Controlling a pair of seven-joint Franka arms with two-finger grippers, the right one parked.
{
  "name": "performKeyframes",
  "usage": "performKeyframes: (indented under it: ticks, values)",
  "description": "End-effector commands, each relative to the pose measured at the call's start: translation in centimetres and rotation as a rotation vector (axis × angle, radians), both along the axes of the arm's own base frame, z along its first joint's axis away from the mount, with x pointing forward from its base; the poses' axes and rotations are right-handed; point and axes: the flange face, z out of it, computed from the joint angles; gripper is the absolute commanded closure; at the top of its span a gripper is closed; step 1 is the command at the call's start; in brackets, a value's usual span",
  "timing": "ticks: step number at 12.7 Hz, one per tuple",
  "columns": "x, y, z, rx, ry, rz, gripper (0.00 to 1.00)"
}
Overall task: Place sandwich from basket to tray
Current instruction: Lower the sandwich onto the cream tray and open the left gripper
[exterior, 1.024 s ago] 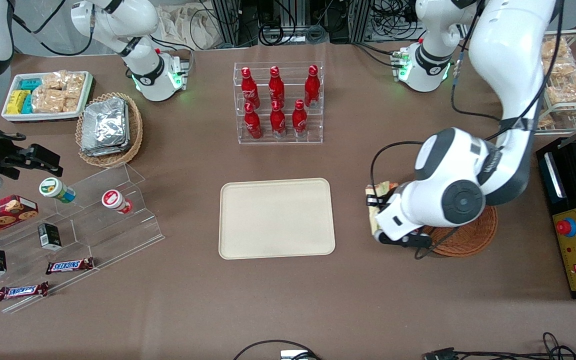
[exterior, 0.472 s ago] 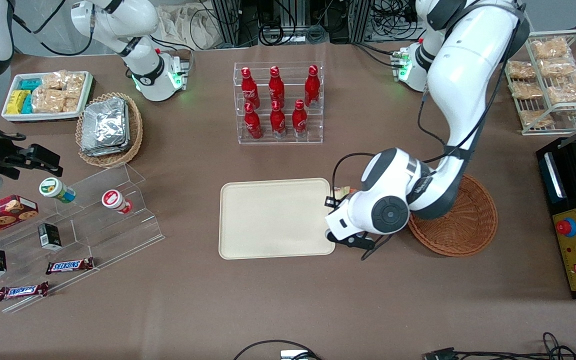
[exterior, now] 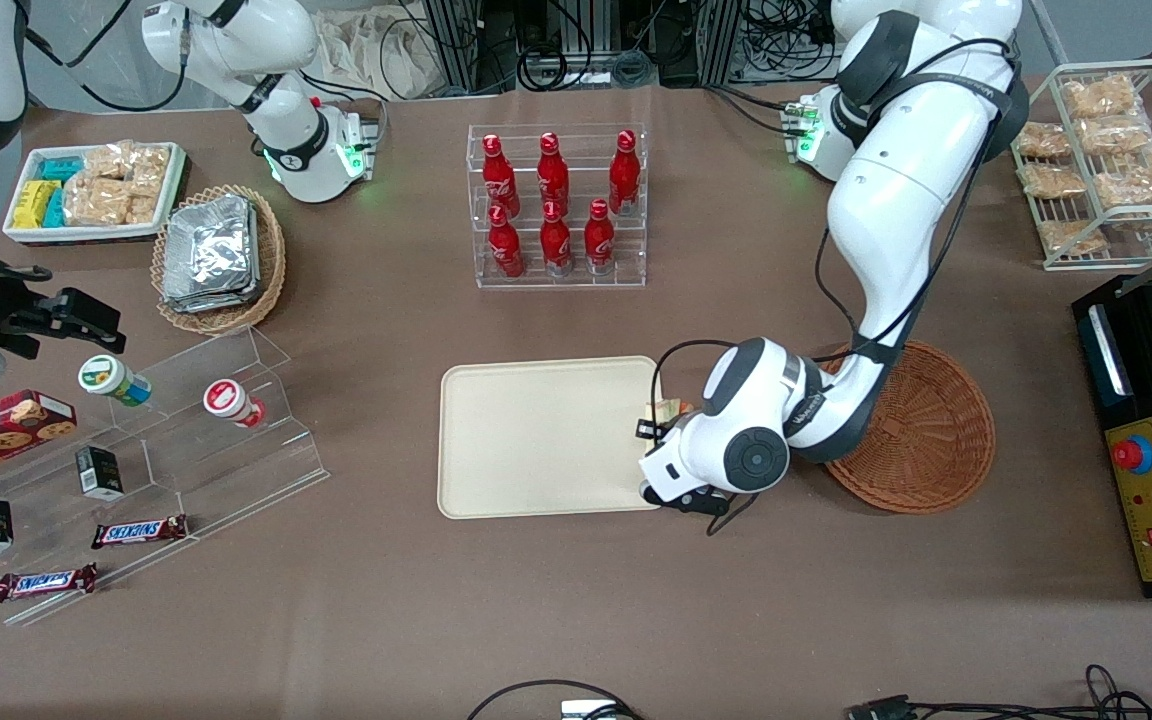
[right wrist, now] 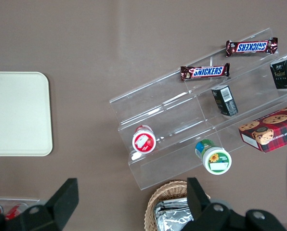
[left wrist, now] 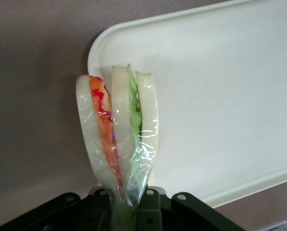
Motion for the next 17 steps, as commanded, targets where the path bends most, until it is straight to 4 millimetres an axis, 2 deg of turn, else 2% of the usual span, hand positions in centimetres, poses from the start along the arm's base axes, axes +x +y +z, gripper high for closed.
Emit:
performKeyframes:
  ticks: [1,6,7,8,9,11,12,13,14,15,17]
  values:
    - [-0.1,-2.1,0.3,-0.029,0.003,0.054,0.9]
    - [-0.8,-2.7,-0.3,-0.015,0.028,0.083,0.89]
    - [-1.3,-2.7,-1.1,-0.008,0.042,0.076,0.81]
    - [-1.6,-2.7,-1.7,-0.003,0.047,0.069,0.44]
    - [-1.6,-2.6,-1.7,0.0,0.024,0.064,0.0]
    - [-1.0,-1.8,-0.9,0.009,-0.007,0.063,0.0]
    - [-0.6,-1.5,0.6,0.01,-0.024,0.068,0.0]
    - [-0.1,-1.1,3.2,0.012,-0.058,0.068,0.0]
    - [0.5,0.2,5.9,0.023,-0.071,0.077,0.0]
    - [1.0,2.1,9.5,0.041,-0.075,0.083,0.0]
    - [1.6,8.0,16.9,0.083,-0.049,0.121,0.0]
